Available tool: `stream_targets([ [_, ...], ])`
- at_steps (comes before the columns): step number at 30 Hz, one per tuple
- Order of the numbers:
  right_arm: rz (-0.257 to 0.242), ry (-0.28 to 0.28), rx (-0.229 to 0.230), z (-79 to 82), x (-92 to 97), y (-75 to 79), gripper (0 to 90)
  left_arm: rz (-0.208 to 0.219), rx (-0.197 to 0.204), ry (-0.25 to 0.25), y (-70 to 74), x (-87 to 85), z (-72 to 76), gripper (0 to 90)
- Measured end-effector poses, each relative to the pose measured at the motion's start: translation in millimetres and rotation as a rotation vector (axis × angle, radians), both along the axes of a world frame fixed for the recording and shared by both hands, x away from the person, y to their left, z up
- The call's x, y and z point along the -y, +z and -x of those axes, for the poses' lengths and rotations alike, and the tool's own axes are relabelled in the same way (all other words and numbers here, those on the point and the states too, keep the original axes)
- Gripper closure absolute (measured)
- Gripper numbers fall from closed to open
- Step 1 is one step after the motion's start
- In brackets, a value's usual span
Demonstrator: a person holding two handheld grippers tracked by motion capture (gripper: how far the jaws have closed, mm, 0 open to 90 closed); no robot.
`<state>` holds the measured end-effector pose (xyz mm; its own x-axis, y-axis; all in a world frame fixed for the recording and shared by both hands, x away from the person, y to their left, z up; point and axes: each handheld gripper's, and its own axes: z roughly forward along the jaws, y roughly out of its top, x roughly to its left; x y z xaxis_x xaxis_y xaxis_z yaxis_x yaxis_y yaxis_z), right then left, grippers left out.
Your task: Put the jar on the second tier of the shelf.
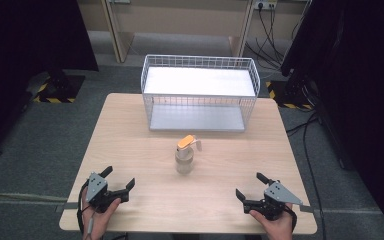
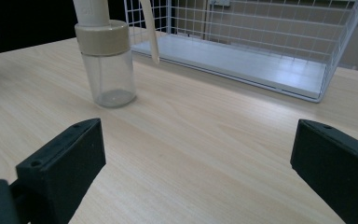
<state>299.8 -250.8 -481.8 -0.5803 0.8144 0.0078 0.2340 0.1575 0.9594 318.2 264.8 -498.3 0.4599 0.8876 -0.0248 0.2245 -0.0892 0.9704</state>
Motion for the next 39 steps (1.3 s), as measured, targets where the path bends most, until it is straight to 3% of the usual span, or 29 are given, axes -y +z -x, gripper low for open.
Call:
stream_targets([
  [15, -0.015, 0.085, 0.01, -26.2, -45.8, 13.0, 5.2, -0.002, 0.001, -0.003, 0.0, 1.1, 0.1, 3.1],
  [27, -0.037, 0.115, 0.014, -47.6, -76.9, 17.3, 5.1, -0.007, 0.002, -0.005, 0.0, 1.6, 0.3, 3.1],
  [39, -0.044, 0.137, 0.014, -57.4, -95.2, 18.9, 5.1, -0.008, 0.001, -0.007, 0.1, 1.6, 0.3, 3.1],
])
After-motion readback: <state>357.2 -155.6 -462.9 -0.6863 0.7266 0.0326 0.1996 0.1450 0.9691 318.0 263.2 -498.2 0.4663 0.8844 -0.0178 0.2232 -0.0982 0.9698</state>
